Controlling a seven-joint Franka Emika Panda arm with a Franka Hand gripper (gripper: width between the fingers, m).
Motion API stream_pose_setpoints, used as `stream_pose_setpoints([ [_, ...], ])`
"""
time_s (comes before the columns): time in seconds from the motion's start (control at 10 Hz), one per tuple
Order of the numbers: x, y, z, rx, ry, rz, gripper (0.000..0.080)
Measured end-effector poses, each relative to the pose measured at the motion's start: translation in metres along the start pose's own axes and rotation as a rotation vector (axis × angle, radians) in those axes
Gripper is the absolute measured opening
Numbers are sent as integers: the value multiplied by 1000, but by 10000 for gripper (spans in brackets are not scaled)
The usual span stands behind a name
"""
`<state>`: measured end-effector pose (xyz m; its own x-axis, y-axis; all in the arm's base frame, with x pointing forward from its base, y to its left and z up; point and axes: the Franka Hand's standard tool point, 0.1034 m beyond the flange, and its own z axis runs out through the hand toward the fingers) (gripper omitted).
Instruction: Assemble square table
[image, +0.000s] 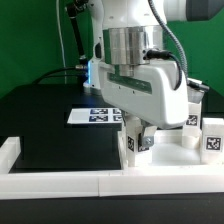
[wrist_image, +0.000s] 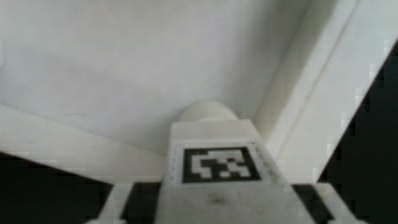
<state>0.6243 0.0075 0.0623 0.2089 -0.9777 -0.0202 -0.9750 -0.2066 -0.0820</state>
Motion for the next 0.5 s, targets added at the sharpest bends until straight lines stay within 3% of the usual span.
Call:
stream_pose_setpoints([
  [0.2,1,1,0,12,-48,301,285],
  [0.5,2,2,1,63,-135,677,288],
])
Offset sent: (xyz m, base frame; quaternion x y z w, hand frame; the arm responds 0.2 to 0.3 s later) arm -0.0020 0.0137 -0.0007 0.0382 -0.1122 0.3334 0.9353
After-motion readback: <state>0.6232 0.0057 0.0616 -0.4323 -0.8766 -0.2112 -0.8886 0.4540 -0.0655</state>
